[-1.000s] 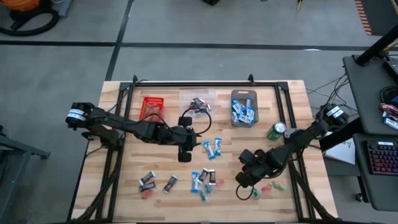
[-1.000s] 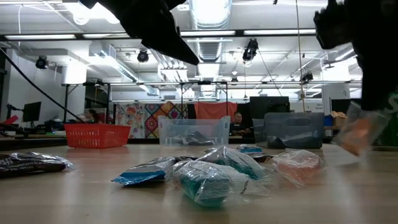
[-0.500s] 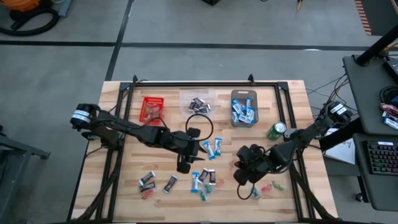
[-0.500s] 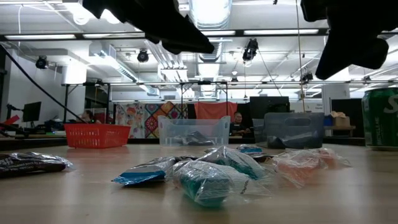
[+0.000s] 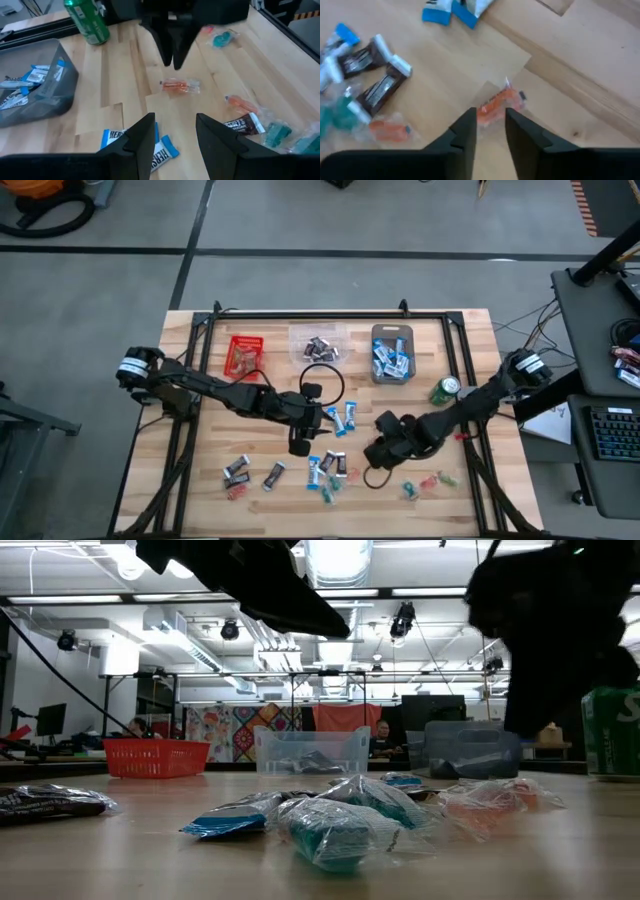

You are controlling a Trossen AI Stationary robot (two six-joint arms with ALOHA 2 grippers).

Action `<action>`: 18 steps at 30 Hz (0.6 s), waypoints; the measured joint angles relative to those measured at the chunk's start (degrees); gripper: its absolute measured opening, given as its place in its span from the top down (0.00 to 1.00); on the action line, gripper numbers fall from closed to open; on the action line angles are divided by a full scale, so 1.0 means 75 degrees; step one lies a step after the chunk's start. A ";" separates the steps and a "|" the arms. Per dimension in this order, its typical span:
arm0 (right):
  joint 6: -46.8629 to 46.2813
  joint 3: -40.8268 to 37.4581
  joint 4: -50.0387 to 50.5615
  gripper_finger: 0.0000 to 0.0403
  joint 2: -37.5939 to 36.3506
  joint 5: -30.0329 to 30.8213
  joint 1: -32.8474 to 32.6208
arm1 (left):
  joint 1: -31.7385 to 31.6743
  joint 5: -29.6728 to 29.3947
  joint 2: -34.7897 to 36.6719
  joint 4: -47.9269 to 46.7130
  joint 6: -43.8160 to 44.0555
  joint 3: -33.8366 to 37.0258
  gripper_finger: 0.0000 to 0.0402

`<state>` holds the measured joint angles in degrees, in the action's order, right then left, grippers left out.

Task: Sort candy
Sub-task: Put the orange candy into the red bin

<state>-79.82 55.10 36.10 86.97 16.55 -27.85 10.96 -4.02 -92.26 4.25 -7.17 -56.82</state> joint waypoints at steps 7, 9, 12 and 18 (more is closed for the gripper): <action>-0.0044 0.0455 0.0095 0.63 0.0935 -0.0576 0.0232 | -0.0003 -0.0007 0.0004 -0.0150 -0.0002 0.0000 0.69; -0.0043 0.0581 0.0226 0.61 0.1206 -0.0764 0.0288 | -0.0001 -0.0010 0.0004 -0.0176 -0.0004 0.0000 0.69; -0.0016 0.0794 0.0265 0.59 0.1586 -0.0794 0.0320 | -0.0003 -0.0016 0.0004 -0.0191 -0.0001 0.0000 0.69; 0.0578 0.1105 0.0364 0.64 0.2056 -0.0797 0.0369 | -0.0003 -0.0187 0.0021 -0.0302 0.0016 -0.0003 0.69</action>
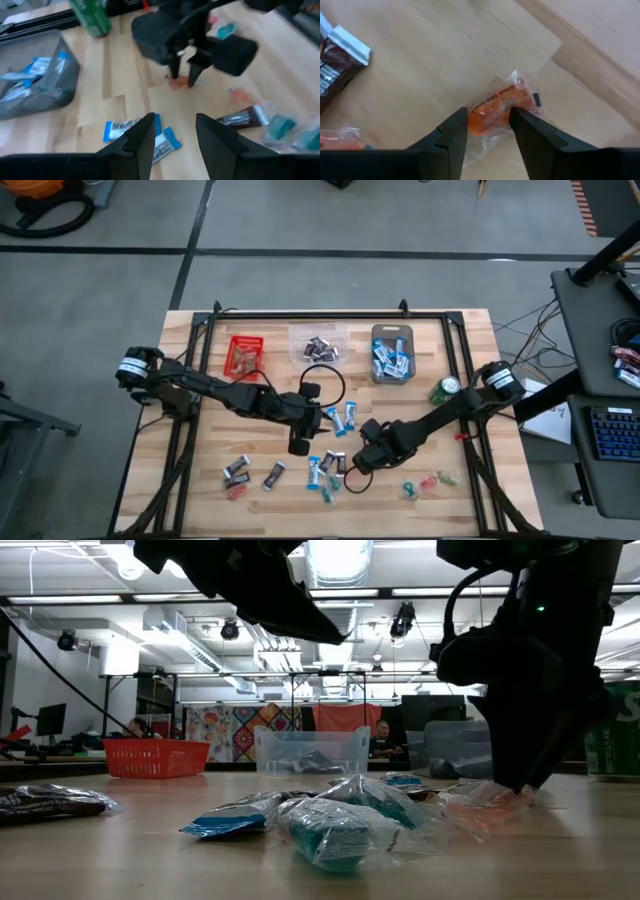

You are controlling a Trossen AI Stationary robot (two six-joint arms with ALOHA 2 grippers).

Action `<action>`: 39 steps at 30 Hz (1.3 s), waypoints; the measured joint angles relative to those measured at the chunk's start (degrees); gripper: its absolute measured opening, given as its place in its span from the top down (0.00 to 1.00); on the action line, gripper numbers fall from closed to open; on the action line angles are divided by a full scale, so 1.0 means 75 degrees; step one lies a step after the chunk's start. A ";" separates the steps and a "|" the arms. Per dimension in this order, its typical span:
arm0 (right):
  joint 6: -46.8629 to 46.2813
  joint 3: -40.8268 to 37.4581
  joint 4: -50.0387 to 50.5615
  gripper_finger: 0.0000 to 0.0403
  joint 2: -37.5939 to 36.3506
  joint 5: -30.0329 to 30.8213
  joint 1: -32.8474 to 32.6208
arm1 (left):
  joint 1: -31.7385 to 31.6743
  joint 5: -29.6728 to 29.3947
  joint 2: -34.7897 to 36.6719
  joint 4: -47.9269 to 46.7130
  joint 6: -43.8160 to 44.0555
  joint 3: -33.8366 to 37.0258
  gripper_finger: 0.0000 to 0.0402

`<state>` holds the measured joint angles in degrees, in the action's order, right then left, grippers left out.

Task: Sort candy
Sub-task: Put the orange candy into the red bin

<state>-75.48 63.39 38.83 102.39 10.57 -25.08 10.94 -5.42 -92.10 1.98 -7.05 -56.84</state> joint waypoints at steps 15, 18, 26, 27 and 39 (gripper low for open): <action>0.1489 -0.0049 -0.0041 0.97 -0.0880 0.0503 0.0223 | 0.0588 -0.1552 0.2408 -0.1802 0.0773 0.0119 0.69; 0.2103 -0.0049 -0.0277 0.97 -0.1305 0.0863 0.0428 | 0.0909 -0.2104 0.3065 -0.2105 0.1182 0.0419 0.69; 0.5523 -0.0040 -0.3527 0.97 -0.1691 0.1084 0.1609 | 0.1490 -0.3229 0.4604 -0.3747 0.3640 0.1296 0.69; 0.5928 -0.0005 -0.3997 0.97 -0.1644 0.0931 0.1823 | 0.1518 -0.3313 0.4745 -0.3906 0.3991 0.1342 0.69; 0.8679 0.1755 -0.6018 0.97 0.0266 -0.0069 0.3911 | 0.2123 -0.3431 0.5432 -0.3765 0.4755 0.1726 0.69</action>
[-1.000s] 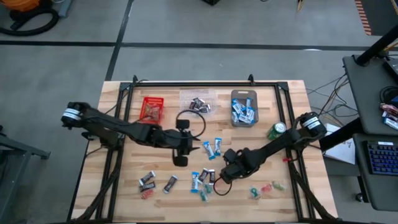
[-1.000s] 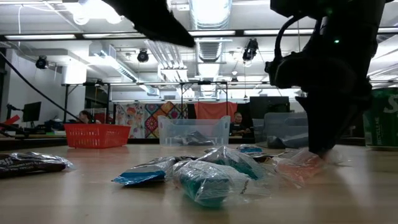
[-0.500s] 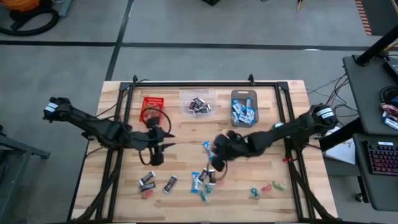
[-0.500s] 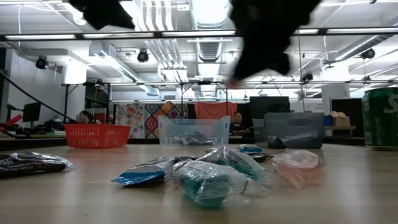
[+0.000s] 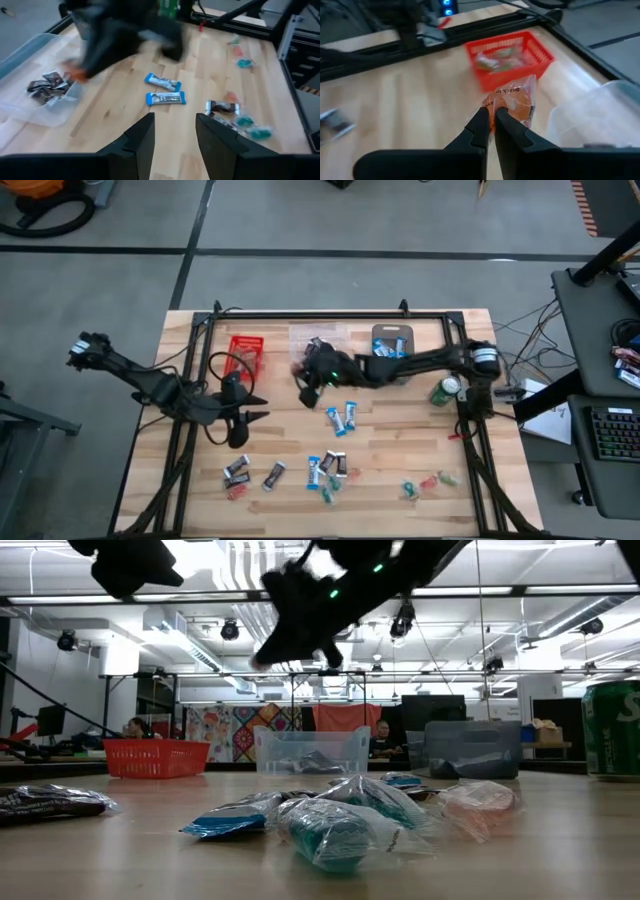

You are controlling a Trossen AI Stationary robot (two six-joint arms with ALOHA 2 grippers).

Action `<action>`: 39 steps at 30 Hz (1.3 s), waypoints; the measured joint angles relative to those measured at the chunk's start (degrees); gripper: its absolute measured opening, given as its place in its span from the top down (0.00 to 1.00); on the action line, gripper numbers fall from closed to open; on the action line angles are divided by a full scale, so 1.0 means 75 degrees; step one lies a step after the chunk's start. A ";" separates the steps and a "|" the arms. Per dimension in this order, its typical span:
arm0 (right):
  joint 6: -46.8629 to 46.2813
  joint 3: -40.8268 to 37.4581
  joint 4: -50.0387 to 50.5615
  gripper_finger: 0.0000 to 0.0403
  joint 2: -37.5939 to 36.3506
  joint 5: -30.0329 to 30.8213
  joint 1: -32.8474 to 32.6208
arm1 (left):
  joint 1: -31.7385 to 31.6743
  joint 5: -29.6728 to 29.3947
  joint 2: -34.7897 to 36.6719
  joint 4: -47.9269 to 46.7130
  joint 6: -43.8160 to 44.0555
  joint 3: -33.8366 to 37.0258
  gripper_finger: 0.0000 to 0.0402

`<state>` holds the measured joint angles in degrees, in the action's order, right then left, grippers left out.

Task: Sort candy
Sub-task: Put the orange candy into the red bin

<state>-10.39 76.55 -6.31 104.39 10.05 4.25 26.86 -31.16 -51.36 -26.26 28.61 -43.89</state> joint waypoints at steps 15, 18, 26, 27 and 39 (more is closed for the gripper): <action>0.0888 0.3558 -0.0002 0.97 0.3219 -0.0602 0.0852 | 0.0415 -0.0058 0.0343 -0.0079 -0.0295 -0.0406 0.69; 0.1001 0.4243 0.0012 0.97 0.3728 -0.0605 0.0857 | 0.0415 -0.0140 0.0436 -0.0127 -0.0321 -0.0392 0.69; 0.1134 0.5636 0.0000 0.97 0.4698 -0.0608 0.0869 | 0.0415 -0.0258 0.0407 -0.0129 -0.0462 -0.0386 0.69; 0.1134 0.5771 0.0003 0.97 0.4803 -0.0608 0.0871 | 0.0415 -0.0286 0.0402 -0.0131 -0.0469 -0.0386 0.69; 0.1194 0.6512 -0.0760 0.97 0.5482 -0.0545 0.0908 | 0.0413 -0.0601 0.0389 -0.0111 -0.0559 -0.0380 0.69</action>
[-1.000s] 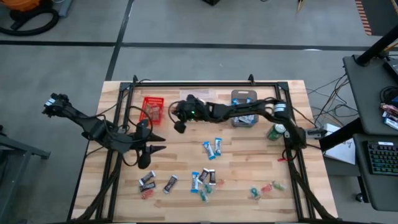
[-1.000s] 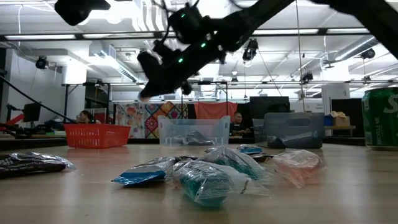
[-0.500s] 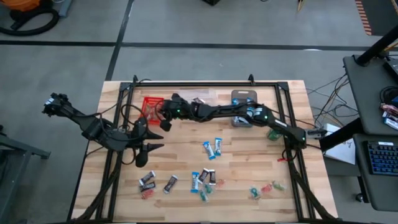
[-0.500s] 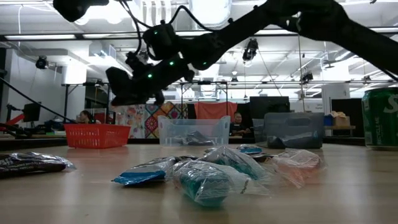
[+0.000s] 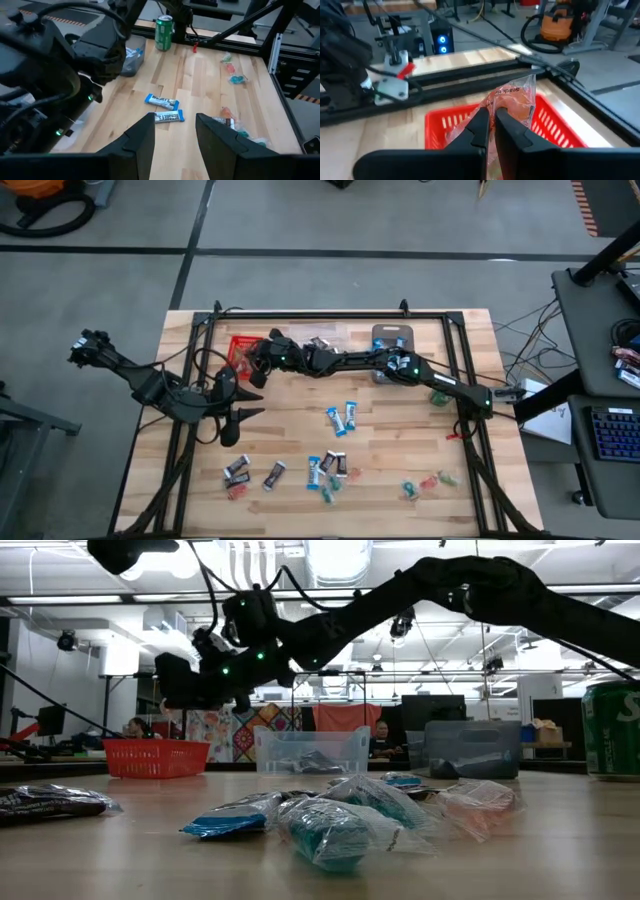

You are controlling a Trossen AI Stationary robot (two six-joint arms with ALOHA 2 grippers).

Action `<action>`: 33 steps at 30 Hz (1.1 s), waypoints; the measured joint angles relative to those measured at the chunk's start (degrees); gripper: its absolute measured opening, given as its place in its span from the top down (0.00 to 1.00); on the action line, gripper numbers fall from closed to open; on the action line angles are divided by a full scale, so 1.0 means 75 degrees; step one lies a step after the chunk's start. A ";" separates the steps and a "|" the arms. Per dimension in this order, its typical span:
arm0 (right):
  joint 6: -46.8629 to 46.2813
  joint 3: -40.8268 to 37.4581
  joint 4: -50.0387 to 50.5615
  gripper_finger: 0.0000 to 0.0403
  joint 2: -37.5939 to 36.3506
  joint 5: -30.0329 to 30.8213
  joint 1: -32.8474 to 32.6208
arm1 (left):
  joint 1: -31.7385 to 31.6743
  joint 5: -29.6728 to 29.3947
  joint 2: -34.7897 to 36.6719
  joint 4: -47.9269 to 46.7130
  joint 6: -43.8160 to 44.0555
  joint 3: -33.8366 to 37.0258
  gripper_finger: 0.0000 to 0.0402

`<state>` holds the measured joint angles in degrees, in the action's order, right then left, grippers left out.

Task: Sort candy
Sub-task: Put the orange candy into the red bin, then put the black chocolate bar into the transparent bin

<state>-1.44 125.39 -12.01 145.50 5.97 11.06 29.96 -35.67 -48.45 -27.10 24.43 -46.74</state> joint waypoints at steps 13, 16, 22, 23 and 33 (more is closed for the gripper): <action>0.0244 -0.0030 -0.0201 0.96 0.0005 0.0007 0.0045 | 0.0002 -0.0188 -0.0004 -0.0002 -0.0032 0.0003 0.69; 0.0376 -0.0042 -0.0295 0.94 0.0005 0.0007 0.0045 | 0.0002 -0.0188 -0.0017 -0.0005 -0.0033 0.0004 0.69; 0.0385 -0.0045 -0.0510 0.87 0.0002 0.0008 0.0054 | 0.0002 -0.0198 -0.0017 0.0001 -0.0189 0.0006 0.69; 0.0430 -0.0045 -0.0506 0.85 0.0002 0.0007 0.0054 | 0.0002 -0.0232 -0.0017 0.0001 -0.0189 0.0006 0.69; 0.0420 -0.0259 -0.0133 0.65 -0.0026 0.0002 0.0053 | 0.0002 -0.0372 -0.0015 -0.0002 -0.0195 0.0006 0.69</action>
<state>1.71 123.45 -13.01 145.30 5.98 11.46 29.98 -38.46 -48.56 -27.11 22.96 -46.70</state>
